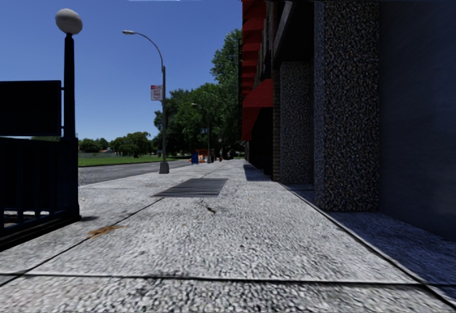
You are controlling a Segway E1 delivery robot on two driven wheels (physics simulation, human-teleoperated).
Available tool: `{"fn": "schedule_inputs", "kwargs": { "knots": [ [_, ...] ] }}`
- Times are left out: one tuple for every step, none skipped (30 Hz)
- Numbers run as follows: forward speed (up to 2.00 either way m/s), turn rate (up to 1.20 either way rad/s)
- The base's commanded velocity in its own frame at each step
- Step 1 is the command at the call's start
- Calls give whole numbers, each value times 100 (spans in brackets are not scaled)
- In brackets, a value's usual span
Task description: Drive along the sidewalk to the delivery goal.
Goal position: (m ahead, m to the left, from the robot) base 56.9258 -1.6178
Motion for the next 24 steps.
{"fn": "schedule_inputs", "kwargs": {
  "knots": [
    [200,41],
    [200,41],
    [200,41],
    [200,40],
    [200,40],
    [200,38],
    [200,38],
    [200,38],
    [200,38],
    [200,38],
    [200,38],
    [200,38],
    [200,38],
    [200,38],
    [200,38],
    [200,38],
    [200,38],
    [200,39],
    [200,40],
    [200,40],
    [200,40],
    [200,0],
    [200,0],
    [200,0]
  ]
}}
